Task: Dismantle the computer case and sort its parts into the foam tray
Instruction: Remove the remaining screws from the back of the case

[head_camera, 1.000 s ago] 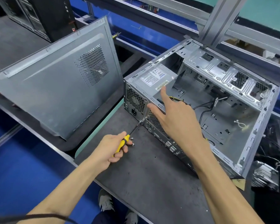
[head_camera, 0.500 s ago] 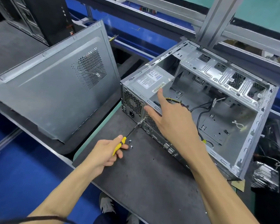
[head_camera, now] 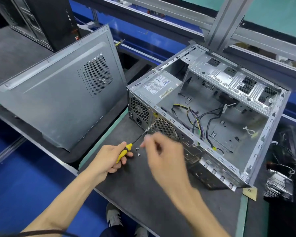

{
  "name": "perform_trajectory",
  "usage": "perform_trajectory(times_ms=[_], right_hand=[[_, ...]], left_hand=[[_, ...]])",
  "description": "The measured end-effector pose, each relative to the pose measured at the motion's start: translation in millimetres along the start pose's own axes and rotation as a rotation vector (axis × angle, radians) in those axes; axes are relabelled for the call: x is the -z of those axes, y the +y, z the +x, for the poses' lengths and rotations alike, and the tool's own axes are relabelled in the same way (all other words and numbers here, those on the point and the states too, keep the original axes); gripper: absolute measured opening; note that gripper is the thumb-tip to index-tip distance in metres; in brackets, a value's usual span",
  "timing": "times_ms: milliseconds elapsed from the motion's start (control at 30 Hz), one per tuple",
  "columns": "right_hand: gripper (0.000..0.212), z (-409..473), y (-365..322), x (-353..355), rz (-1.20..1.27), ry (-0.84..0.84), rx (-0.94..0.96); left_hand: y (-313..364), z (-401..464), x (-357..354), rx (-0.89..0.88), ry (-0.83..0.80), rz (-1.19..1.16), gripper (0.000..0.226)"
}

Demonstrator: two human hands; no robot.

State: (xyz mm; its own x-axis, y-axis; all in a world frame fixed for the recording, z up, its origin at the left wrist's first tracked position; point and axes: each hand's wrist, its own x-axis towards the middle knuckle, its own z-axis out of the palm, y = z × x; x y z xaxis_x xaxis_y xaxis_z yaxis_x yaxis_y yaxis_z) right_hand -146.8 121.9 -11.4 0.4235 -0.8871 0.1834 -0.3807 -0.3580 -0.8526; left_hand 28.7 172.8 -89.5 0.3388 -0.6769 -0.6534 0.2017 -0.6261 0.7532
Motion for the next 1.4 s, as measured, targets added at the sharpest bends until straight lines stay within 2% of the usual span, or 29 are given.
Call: perform_trajectory(times_ms=[67, 133, 233, 333, 433, 567, 700, 833, 967, 1167, 1300, 1400], right_hand=[[0.036, -19.3, 15.2, -22.8, -0.123, -0.245, -0.256], [0.036, -17.6, 27.1, -40.7, 0.0, -0.349, -0.511], [0.031, 0.7, 33.0, -56.2, 0.366, -0.286, -0.861], [0.025, 22.3, 36.1, -61.7, 0.698, -0.189, -1.014], [0.014, 35.3, 38.4, -62.7, 0.884, -0.147, -1.056], [0.015, 37.8, 43.5, -65.4, 0.906, -0.113, -1.056], [0.012, 43.0, 44.8, -69.3, 0.876, -0.064, -1.056], [0.015, 44.9, 49.8, -69.0, 0.875, -0.114, -1.056], [0.015, 46.9, 52.9, -69.4, 0.927, -0.114, -1.046], [0.011, 45.2, 54.2, -71.9, 0.912, -0.07, -1.048], [0.012, 47.0, 53.4, -69.7, 0.928, -0.082, -1.049], [0.01, 46.8, 53.6, -72.6, 0.925, -0.031, -1.036]], left_hand=[[3.2, 3.5, 0.1, 0.041, 0.014, 0.012, 0.051], [8.0, 3.0, 0.3, 0.041, -0.003, 0.011, 0.042], [9.4, 1.5, 1.2, -0.012, -0.012, 0.014, 0.028], [8.6, -1.7, 4.0, -0.045, -0.012, -0.006, 0.02], [7.1, -4.6, 7.4, -0.009, -0.071, -0.007, 0.027], [6.8, -5.8, 3.9, 0.1, -0.171, -0.073, 0.047], [7.3, -7.7, -0.9, -0.023, -0.008, 0.055, 0.036], [10.9, -12.3, 3.9, -0.139, 0.129, 0.0, 0.028], [18.2, -16.0, 8.6, -0.051, 0.055, 0.018, 0.037], [17.9, -16.7, 6.4, -0.143, 0.15, 0.046, 0.028], [22.4, -19.9, 9.5, 0.008, 0.015, 0.096, 0.047], [20.1, -24.5, 4.0, -0.07, 0.055, 0.105, 0.033]])
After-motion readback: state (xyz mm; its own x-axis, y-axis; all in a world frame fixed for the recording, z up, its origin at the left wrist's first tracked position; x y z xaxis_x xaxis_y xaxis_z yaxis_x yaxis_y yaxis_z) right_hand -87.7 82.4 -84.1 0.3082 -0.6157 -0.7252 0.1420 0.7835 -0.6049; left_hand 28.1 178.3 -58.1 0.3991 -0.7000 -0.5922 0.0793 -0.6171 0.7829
